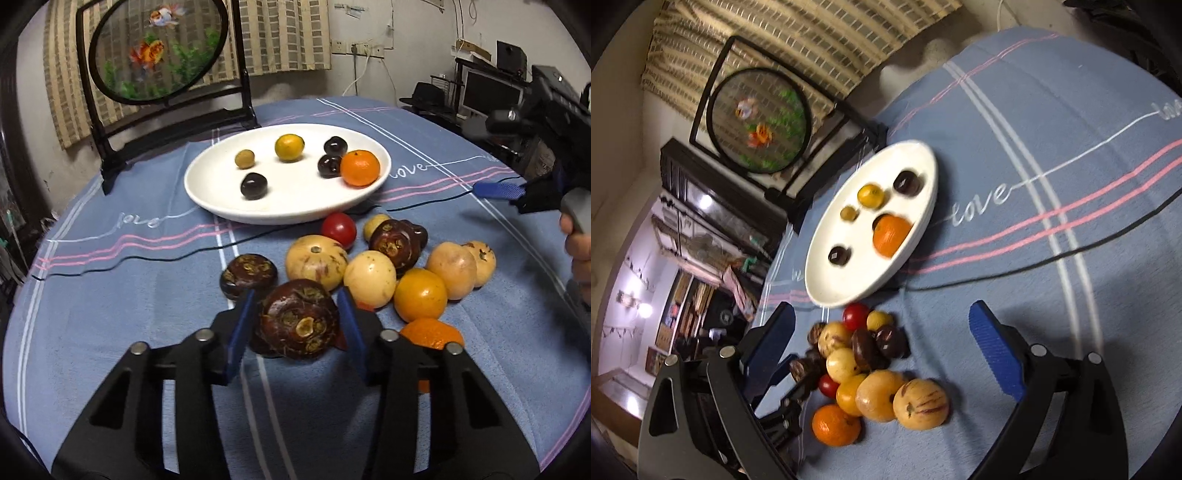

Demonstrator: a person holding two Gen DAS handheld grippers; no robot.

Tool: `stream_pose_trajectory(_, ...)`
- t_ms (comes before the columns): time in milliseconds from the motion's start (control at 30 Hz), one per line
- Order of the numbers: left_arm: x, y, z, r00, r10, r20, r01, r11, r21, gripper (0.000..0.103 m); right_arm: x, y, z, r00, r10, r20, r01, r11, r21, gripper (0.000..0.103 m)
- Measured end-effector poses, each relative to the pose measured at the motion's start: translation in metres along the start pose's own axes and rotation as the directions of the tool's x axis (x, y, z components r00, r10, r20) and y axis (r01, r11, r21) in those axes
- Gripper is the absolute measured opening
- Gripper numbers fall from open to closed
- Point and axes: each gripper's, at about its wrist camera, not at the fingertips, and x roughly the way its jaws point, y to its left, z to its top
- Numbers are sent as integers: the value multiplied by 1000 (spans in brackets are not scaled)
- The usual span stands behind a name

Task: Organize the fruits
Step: 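Grasp the large brown patterned fruit with the left tool and lift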

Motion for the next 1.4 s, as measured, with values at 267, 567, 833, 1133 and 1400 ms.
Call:
stream_pose_trajectory(267,-1,-2,0,1000,-11,10,11,1000,3,41,5,4,-4,999,-44,7,44,998,-43,95)
stream_pose_trajectory(567,-6,2,0,999,-2,34,2,1000,-13,41,7,1,-4,998,-60,2,60,998,-35,95)
stream_pose_trajectory(833,-7,10,1,999,-8,38,10,999,-50,41,9,2,-8,996,-93,-6,92,994,-61,95)
stream_pose_trajectory(1133,-8,22,1,999,-25,35,28,995,-99,41,-5,5,-32,988,-147,39,151,980,-134,95)
stream_pose_trajectory(1400,-10,35,-1,999,-30,34,35,987,-156,41,-22,25,-76,977,-203,65,213,921,-327,94)
